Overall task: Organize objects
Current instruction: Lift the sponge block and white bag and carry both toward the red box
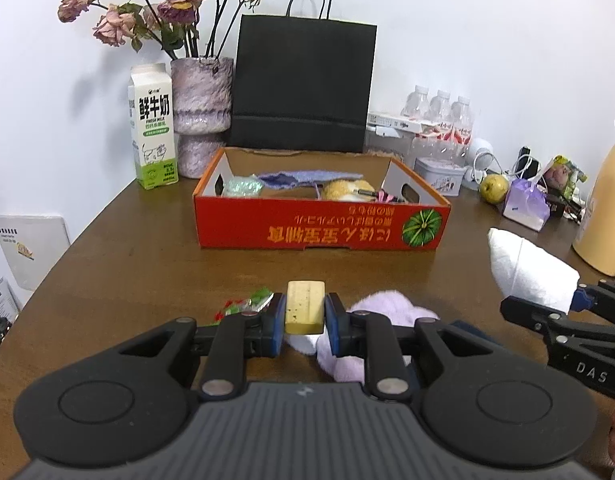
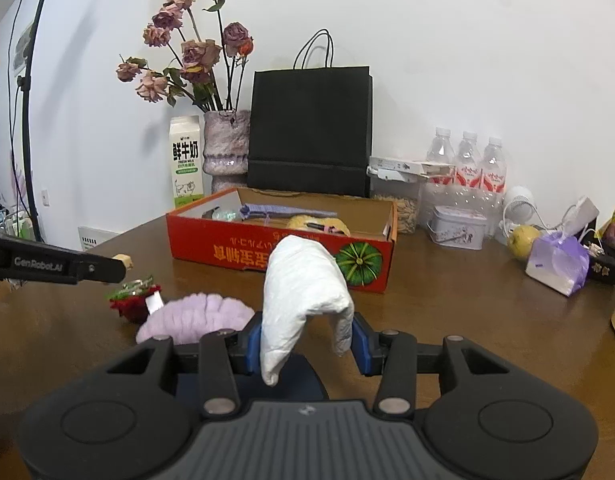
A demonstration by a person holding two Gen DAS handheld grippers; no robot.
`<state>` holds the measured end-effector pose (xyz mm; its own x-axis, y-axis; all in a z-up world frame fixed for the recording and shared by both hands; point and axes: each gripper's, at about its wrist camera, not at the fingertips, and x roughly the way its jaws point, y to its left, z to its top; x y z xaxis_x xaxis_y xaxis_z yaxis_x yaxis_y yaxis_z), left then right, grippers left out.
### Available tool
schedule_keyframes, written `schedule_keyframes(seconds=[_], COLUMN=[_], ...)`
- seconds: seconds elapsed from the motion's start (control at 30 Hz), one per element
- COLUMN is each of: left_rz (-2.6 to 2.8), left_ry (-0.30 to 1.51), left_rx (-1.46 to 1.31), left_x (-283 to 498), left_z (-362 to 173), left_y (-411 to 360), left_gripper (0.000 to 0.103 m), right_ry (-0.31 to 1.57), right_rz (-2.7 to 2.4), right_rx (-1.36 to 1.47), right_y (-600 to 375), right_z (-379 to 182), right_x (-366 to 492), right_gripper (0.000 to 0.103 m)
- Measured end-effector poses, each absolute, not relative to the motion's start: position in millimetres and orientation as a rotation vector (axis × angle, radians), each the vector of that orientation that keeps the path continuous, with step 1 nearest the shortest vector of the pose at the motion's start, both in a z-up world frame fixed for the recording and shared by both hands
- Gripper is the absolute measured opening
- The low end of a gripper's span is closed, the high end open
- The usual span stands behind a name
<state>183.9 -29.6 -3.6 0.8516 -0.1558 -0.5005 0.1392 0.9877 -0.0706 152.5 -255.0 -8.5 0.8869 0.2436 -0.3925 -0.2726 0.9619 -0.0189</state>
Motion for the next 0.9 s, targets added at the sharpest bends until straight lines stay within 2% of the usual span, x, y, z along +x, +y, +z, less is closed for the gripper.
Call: schedule_keyframes(seconds=[0.9], left_rz=[-0.158], left_ry=[0.457], left_rx=[-0.115], left_x=[259], left_z=[27], left_y=[-33], left_gripper=[0.022], right_ry=[0.309], right_rz=[0.285], right_rx=[-0.053], right_y=[-220], right_z=[29], right_x=[228], right_gripper=[0.042])
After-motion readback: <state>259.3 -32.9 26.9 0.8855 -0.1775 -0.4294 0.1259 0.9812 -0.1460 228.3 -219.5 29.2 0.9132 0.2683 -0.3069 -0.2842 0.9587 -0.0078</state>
